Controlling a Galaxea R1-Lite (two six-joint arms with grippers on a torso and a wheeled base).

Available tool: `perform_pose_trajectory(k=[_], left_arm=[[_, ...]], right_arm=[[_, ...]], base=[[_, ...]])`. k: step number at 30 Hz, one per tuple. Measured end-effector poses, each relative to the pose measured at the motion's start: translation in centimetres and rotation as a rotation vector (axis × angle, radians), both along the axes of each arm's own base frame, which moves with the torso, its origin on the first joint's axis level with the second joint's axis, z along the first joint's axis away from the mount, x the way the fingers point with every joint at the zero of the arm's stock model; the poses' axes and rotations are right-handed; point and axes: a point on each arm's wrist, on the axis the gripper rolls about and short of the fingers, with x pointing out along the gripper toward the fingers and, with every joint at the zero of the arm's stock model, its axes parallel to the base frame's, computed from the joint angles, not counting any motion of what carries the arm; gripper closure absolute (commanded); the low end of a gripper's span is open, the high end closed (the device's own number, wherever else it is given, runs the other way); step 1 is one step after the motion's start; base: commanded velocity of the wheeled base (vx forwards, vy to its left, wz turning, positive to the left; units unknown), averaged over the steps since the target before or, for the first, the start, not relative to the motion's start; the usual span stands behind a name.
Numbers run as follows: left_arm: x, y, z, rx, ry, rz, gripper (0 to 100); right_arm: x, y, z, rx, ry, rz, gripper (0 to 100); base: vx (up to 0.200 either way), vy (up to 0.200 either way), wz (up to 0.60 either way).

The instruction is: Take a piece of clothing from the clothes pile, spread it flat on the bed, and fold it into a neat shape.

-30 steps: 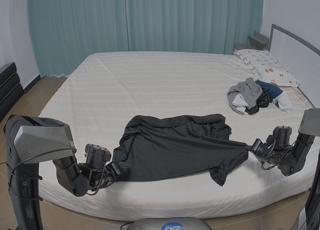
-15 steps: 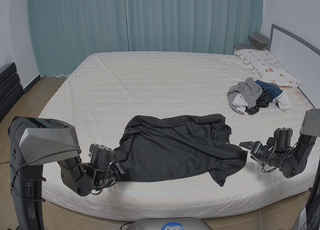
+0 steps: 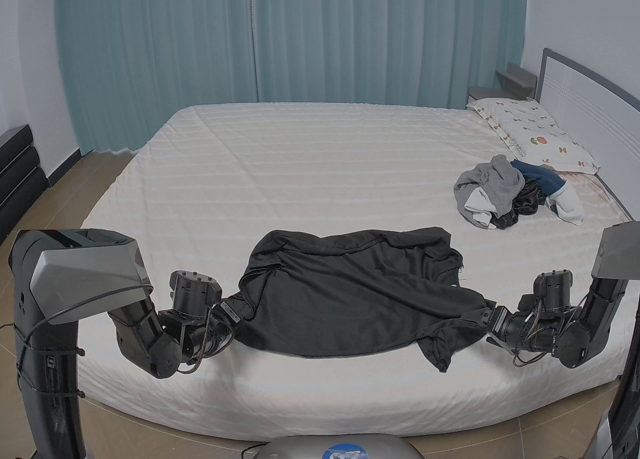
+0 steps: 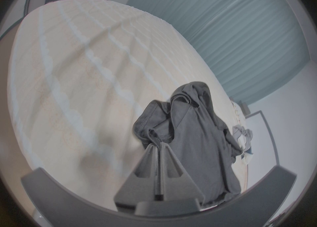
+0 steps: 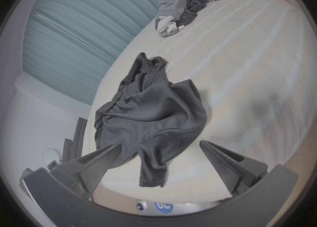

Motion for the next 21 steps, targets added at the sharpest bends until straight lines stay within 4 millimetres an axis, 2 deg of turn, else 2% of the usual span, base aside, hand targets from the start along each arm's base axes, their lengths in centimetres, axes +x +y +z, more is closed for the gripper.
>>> perform_pose_trajectory(k=[7,8,15,21], left_arm=[[0.9,0.6,1.0,-0.066,-0.031,0.055,100],[1.0,0.6,1.1,-0.071,-0.034,0.060,100],[1.4,0.9,1.4,-0.103,-0.045,0.085,100],[2.3,1.1,1.9,-0.149,-0.072,0.124,100]], right_arm=[[1.3,0.1,-1.3,-0.025,0.011,-0.021,0],[1.5,0.1,-1.5,-0.028,0.011,-0.023,100],[3.3,0.1,-1.4,-0.034,-0.026,-0.057,100],[5.1,0.1,-0.6,0.048,-0.067,-0.123,100]], base=[[0.000,0.000,0.00],[0.000,0.000,0.00],[0.000,0.000,0.00],[0.000,0.000,0.00]])
